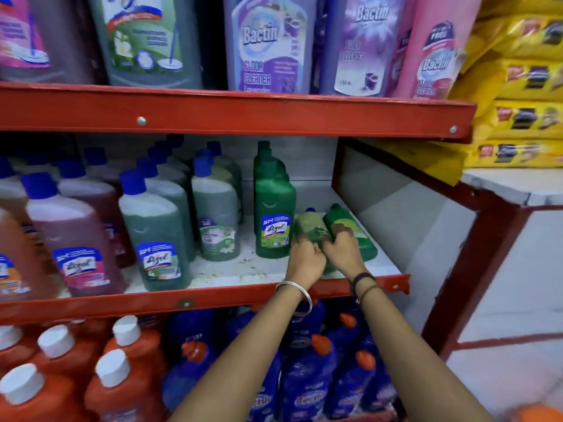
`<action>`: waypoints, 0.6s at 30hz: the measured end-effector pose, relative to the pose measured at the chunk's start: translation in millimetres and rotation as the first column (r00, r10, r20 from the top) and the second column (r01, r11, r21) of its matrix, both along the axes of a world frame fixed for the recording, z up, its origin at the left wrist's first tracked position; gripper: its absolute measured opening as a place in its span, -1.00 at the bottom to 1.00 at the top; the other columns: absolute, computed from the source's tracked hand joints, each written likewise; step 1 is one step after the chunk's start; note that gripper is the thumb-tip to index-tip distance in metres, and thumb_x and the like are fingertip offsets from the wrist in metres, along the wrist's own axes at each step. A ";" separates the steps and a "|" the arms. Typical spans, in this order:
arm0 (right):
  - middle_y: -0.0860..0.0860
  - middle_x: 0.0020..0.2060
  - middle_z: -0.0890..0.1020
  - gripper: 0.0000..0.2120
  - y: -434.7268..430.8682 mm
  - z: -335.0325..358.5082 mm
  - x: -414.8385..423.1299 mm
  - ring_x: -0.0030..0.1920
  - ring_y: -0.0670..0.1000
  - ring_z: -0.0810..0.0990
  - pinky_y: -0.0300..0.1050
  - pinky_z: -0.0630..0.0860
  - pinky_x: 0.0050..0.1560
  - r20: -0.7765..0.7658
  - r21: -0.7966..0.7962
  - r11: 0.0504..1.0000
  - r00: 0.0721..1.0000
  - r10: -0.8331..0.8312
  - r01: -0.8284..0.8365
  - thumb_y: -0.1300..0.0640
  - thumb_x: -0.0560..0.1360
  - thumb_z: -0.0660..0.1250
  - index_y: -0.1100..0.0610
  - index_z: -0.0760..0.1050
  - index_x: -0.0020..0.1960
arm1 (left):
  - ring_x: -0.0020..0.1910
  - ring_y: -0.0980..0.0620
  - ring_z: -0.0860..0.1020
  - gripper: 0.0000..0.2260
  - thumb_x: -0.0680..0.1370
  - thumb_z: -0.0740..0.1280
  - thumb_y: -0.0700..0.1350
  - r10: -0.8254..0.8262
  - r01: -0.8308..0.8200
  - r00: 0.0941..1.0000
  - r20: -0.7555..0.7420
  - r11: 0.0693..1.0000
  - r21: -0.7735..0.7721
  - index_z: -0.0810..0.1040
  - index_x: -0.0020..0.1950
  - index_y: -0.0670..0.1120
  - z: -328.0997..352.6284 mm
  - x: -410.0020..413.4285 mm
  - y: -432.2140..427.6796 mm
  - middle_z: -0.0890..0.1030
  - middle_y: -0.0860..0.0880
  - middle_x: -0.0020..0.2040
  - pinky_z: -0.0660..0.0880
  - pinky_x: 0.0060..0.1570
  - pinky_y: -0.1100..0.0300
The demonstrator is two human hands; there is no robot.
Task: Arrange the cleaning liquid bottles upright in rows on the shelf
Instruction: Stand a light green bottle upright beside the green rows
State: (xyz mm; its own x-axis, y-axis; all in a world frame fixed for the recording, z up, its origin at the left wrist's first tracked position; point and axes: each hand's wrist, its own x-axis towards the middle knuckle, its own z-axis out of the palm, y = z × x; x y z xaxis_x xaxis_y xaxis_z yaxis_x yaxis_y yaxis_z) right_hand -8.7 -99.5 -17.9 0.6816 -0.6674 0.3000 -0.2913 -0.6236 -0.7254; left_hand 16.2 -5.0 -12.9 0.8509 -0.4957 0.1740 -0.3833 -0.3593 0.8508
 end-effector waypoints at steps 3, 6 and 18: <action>0.32 0.08 0.52 -0.72 -5.6 6.0 8.8 0.09 0.28 0.51 -0.02 0.43 0.00 -0.160 -0.038 0.999 0.987 0.031 -0.037 0.21 0.42 0.28 0.32 0.43 0.09 | 0.14 -0.32 0.49 -0.73 0.50 0.14 -0.28 0.023 -0.017 0.997 -0.077 0.997 0.071 0.49 0.10 -0.39 -0.9 3.0 -10.0 0.52 -0.41 0.16 0.44 0.14 -0.02; 0.31 0.11 0.54 -0.73 -12.3 13.7 18.5 0.12 0.27 0.53 -0.06 0.44 -0.02 -0.299 -0.090 0.994 0.954 0.036 -0.066 0.20 0.47 0.26 0.33 0.44 0.11 | 0.16 -0.27 0.50 -0.74 0.51 0.13 -0.30 0.053 -0.052 0.977 -0.205 0.999 0.014 0.44 0.16 -0.33 3.0 6.5 -17.6 0.53 -0.34 0.19 0.44 0.14 0.04; 0.25 0.07 0.58 -0.72 -25.0 35.0 28.9 0.05 0.22 0.57 -0.12 0.38 -0.17 -0.413 -0.026 0.993 0.905 0.097 -0.118 0.17 0.45 0.31 0.28 0.44 0.10 | 0.10 -0.26 0.54 -0.75 0.47 0.22 -0.30 0.145 -0.228 0.900 -0.412 0.960 -0.160 0.47 0.13 -0.29 -5.6 18.1 -28.5 0.57 -0.31 0.11 0.46 -0.04 0.07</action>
State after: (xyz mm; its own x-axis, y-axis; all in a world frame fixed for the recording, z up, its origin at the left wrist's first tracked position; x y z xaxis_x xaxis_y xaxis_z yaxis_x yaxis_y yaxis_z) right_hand 20.2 -124.5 17.1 0.8180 -0.5751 0.0084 -0.4863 -0.6993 -0.5239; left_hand 34.2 -33.5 -18.6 0.9434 -0.3112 -0.1149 0.0537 -0.1985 0.9786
